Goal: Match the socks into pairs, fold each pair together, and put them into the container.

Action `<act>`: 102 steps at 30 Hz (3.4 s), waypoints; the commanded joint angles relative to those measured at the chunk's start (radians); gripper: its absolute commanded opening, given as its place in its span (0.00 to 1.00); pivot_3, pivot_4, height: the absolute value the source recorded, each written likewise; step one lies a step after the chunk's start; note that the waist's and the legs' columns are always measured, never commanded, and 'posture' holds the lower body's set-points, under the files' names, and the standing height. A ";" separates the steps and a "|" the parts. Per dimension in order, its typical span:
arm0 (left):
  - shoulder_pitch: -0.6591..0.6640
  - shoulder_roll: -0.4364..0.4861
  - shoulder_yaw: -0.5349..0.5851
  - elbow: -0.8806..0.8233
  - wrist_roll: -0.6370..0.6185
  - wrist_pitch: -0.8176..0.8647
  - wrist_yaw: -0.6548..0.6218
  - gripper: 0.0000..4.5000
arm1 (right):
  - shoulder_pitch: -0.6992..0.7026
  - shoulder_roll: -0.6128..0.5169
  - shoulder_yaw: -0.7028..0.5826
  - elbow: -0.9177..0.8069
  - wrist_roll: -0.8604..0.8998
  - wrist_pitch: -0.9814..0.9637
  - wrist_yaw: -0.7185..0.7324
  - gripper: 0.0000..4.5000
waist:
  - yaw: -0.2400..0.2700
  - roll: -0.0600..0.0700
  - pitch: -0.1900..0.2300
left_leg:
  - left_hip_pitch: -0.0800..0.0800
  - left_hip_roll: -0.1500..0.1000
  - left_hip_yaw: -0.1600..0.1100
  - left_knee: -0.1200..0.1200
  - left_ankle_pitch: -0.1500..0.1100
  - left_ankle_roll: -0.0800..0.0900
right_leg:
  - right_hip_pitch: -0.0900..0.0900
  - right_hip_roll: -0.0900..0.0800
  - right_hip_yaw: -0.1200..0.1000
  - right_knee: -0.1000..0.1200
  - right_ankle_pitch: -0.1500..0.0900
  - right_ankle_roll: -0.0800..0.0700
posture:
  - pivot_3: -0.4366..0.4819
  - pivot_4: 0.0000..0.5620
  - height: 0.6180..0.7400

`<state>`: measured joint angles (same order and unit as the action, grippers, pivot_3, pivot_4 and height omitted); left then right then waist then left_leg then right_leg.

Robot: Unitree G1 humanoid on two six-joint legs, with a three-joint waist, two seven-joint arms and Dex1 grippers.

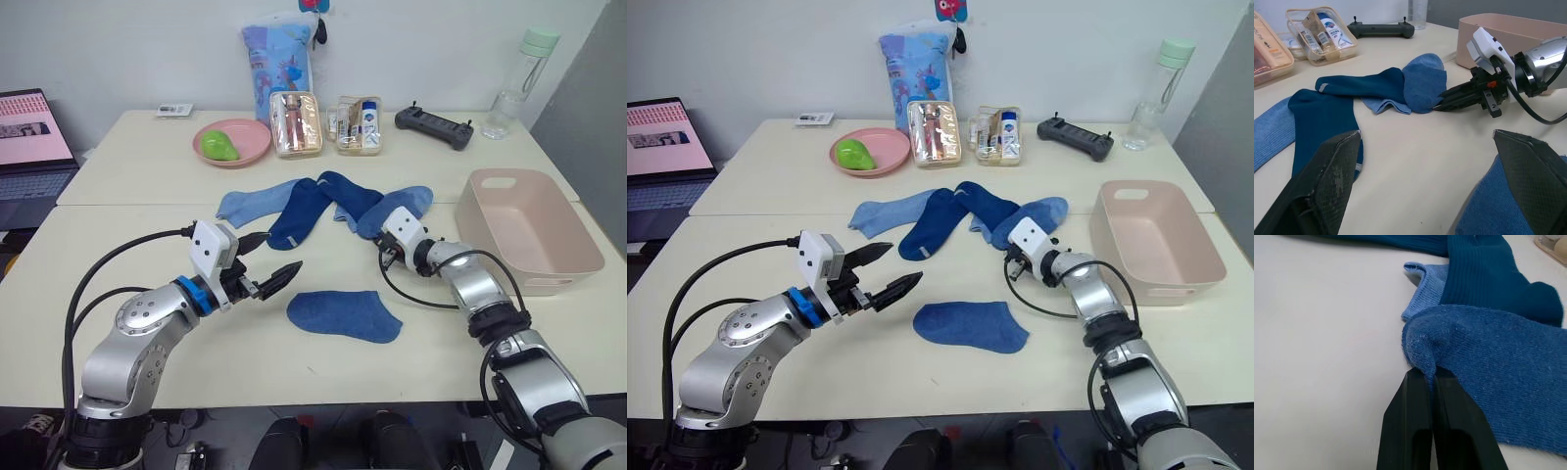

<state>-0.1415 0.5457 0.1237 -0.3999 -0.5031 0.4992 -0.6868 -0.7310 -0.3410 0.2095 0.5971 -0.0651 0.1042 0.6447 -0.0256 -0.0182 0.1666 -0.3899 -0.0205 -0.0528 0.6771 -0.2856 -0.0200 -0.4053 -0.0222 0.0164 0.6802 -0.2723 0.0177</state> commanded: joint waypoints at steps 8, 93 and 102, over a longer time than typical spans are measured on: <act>-0.038 0.049 0.026 0.004 -0.058 0.048 -0.051 1.00 | 0.089 -0.099 -0.010 -0.356 0.122 0.068 0.254 0.01 | -0.001 0.000 0.000 | -0.001 0.000 0.000 0.000 0.000 0.000 | 0.000 0.000 0.000 0.000 0.000 0.000 | 0.48 0.27 1.00; -0.174 -0.206 -0.096 0.328 0.289 0.002 0.082 0.10 | 0.326 -0.175 -0.187 -0.686 0.402 0.708 0.157 0.72 | 0.020 -0.003 0.001 | -0.003 -0.001 -0.002 0.002 0.000 0.000 | -0.001 -0.001 0.000 0.000 0.000 0.001 | 0.48 0.27 1.00; -0.156 -0.094 -0.042 0.233 0.164 0.136 0.004 0.65 | 0.313 -0.047 -0.187 -0.752 0.446 0.875 0.008 0.72 | 0.019 -0.003 0.000 | -0.003 -0.001 -0.001 0.002 0.000 0.000 | -0.001 -0.001 -0.001 0.000 0.000 0.000 | 0.48 0.27 1.00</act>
<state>-0.2862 0.4325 0.0596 -0.1251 -0.3016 0.6239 -0.6487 -0.4037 -0.4009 0.0221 -0.1188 0.3561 0.9628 0.6661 -0.0069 -0.0211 0.1671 -0.3924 -0.0215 -0.0540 0.6785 -0.2856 -0.0200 -0.4067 -0.0235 0.0157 0.6804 -0.2722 0.0182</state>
